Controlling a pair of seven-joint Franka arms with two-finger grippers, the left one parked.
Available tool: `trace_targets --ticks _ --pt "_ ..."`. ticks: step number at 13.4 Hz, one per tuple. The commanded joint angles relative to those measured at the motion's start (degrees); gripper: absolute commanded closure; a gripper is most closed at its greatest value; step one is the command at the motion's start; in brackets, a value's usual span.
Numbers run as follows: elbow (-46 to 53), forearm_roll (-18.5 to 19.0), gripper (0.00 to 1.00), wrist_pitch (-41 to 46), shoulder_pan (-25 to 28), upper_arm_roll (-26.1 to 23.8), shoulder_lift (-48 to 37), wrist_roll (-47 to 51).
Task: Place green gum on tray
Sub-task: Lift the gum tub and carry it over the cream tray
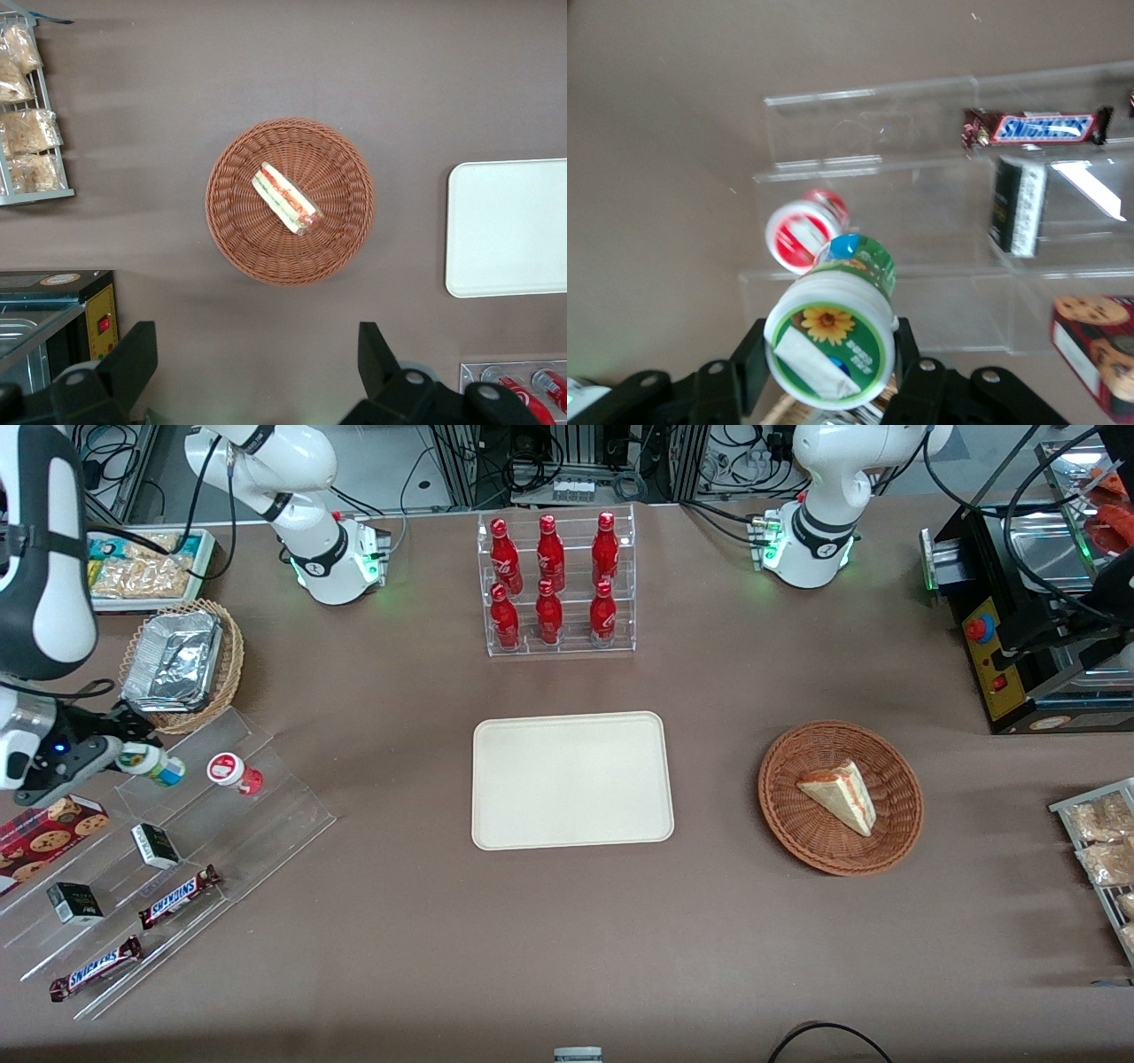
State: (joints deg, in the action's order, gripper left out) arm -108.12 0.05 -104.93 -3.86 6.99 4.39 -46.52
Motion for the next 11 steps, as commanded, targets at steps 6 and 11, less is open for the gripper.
trace_targets --ticks 6,11 --pt "4.0 -5.1 1.0 1.3 19.8 0.2 4.2 31.9" --pt "11.1 -11.6 1.0 -2.0 30.0 0.3 12.7 49.1"
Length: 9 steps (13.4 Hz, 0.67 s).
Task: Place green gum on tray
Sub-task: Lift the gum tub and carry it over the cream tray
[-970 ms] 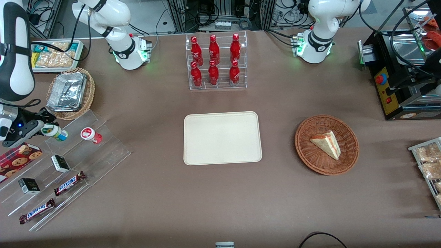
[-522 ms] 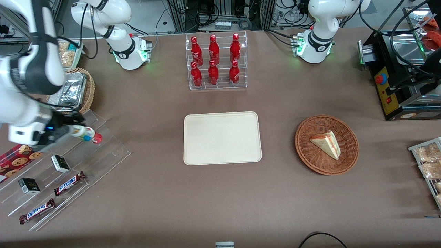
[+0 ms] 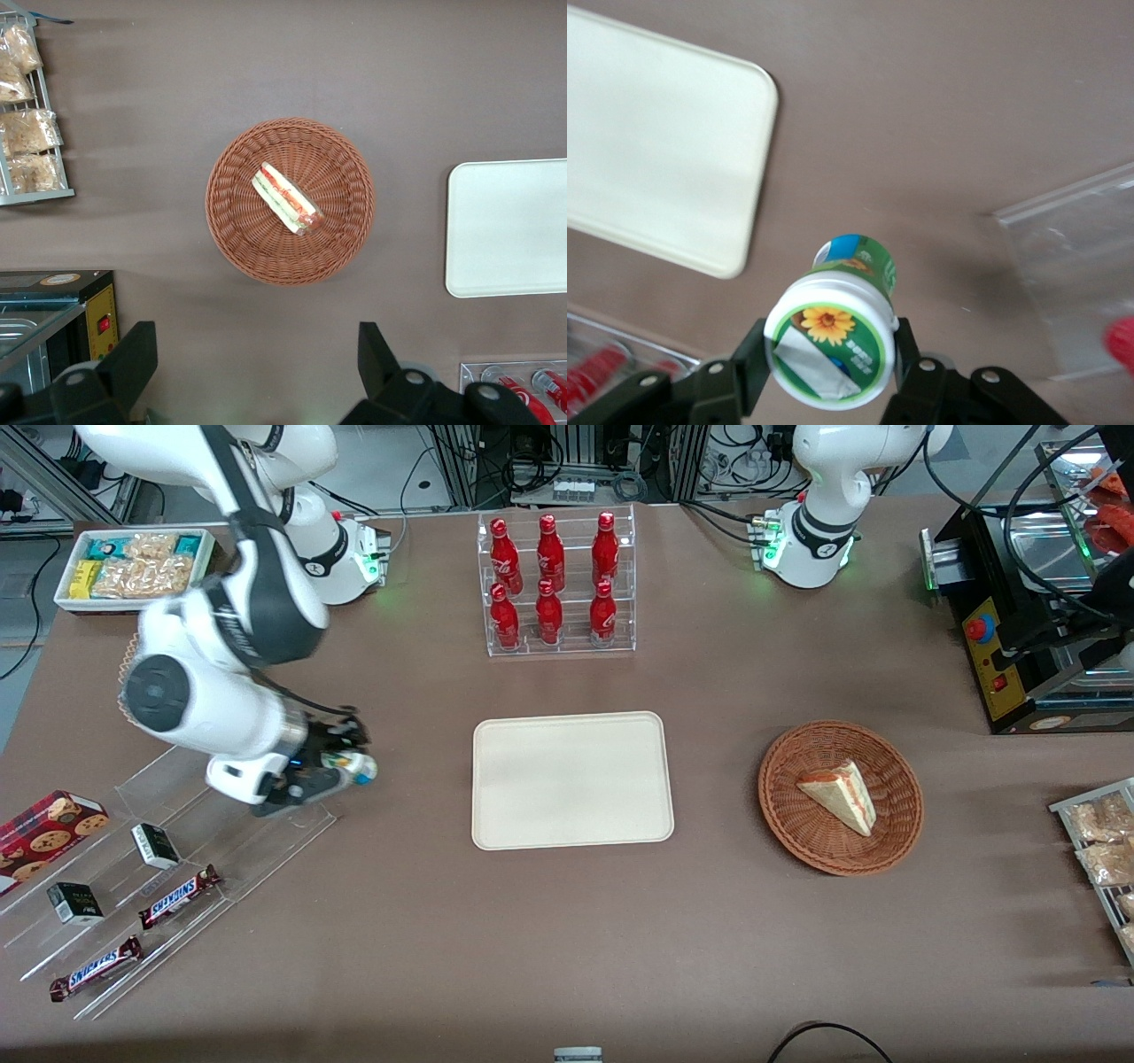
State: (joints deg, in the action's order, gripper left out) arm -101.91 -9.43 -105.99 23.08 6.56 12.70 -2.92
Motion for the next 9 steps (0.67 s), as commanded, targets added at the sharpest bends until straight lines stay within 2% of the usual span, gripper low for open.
trace_targets --ticks 1,5,9 --pt "5.1 -2.3 1.0 -3.1 5.3 0.7 5.7 9.2" --pt "5.8 -2.4 1.0 -13.5 13.5 0.7 11.5 22.4" --pt "9.5 -2.4 1.0 -19.0 19.2 0.7 17.7 33.5"
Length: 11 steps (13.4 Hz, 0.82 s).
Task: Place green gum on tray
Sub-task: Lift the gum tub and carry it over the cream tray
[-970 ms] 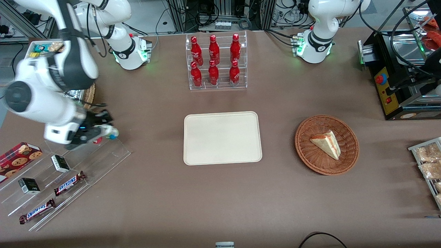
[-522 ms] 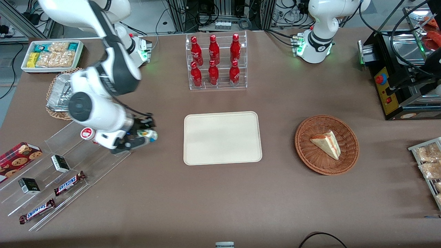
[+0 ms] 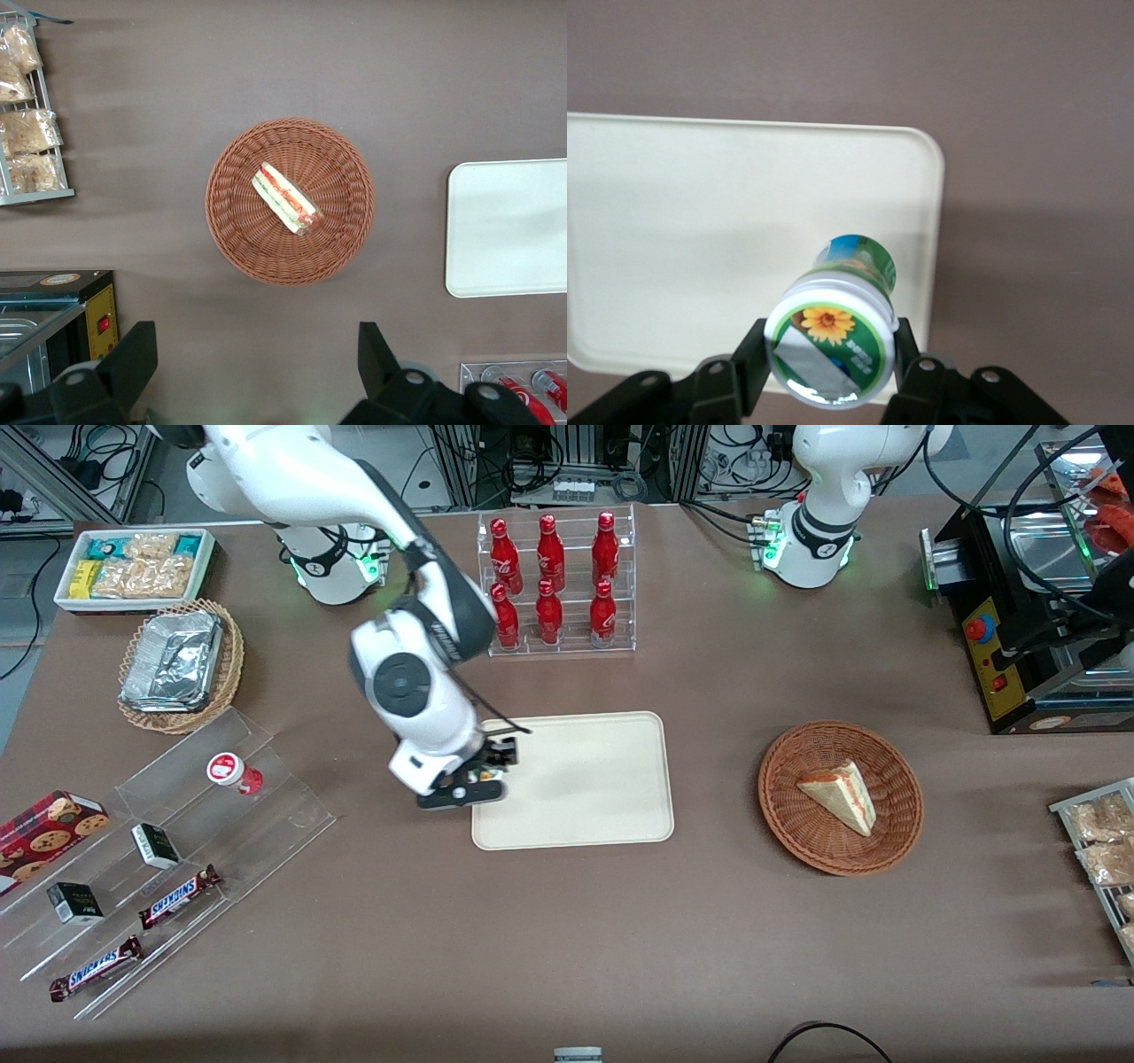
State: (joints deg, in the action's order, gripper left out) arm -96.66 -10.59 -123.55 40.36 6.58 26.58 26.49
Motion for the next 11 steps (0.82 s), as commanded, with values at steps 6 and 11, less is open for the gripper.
trace_targets --ticks 6,11 --pt "6.4 -1.1 1.0 -10.4 8.5 0.7 10.9 14.5" --pt "5.9 -1.6 1.0 -12.7 8.7 0.7 12.3 14.5"
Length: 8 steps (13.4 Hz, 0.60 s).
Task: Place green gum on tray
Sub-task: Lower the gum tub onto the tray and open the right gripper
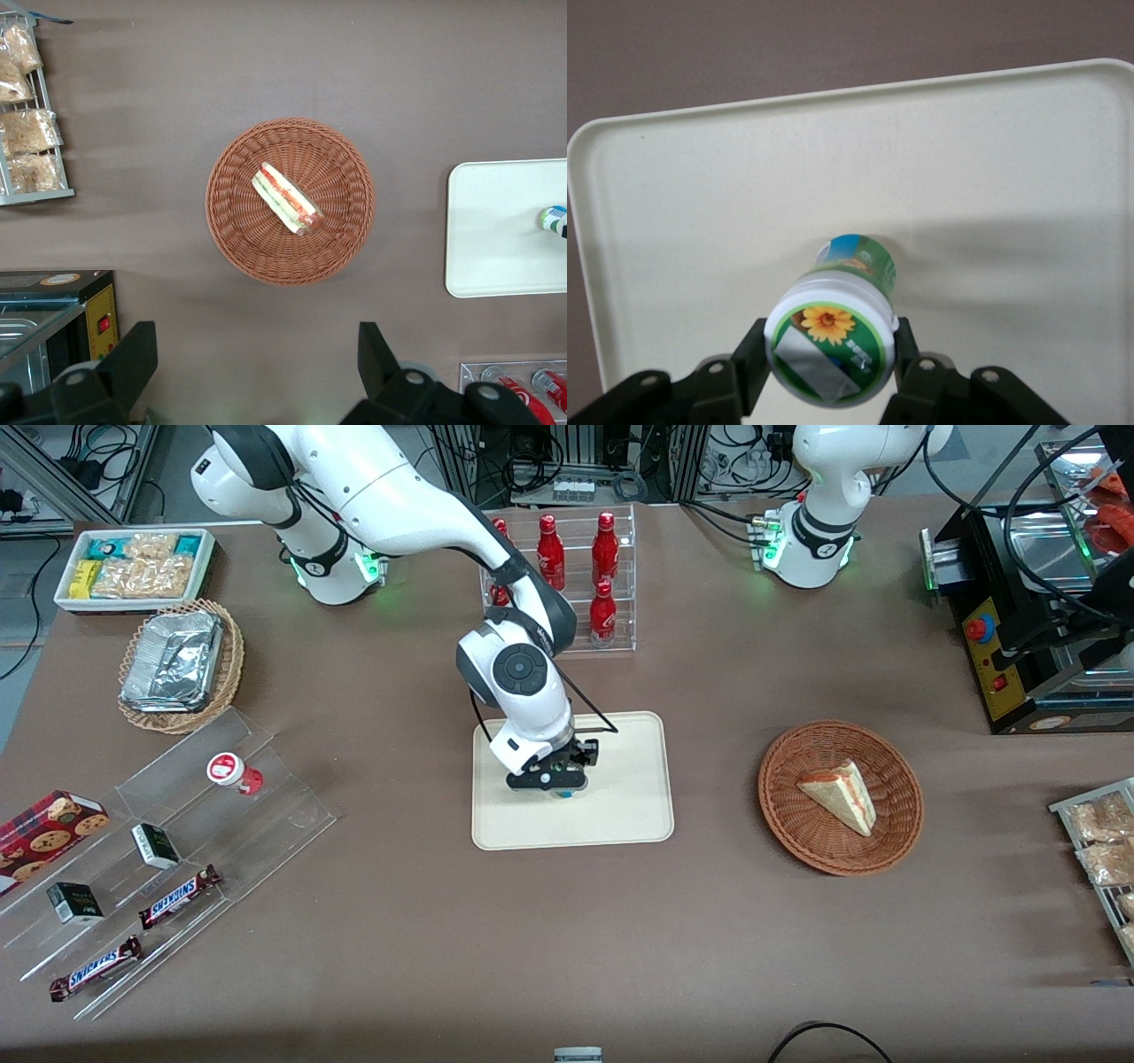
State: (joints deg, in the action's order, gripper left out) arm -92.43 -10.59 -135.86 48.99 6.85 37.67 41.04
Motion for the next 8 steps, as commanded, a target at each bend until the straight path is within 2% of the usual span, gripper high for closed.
trace_targets --ticks 1,5,6,7,8 --pt "1.5 -1.7 1.0 -0.4 0.0 0.4 1.4 -0.2" --pt "1.5 -1.7 1.0 -0.7 -0.1 0.4 2.3 -0.7" --pt "1.5 -1.7 0.92 -0.7 -0.2 0.4 2.6 -0.8" --pt "1.6 -1.7 0.71 -0.8 -0.2 0.4 2.8 -0.8" --pt "1.6 -1.8 0.39 -0.9 -0.3 0.4 2.9 -0.8"
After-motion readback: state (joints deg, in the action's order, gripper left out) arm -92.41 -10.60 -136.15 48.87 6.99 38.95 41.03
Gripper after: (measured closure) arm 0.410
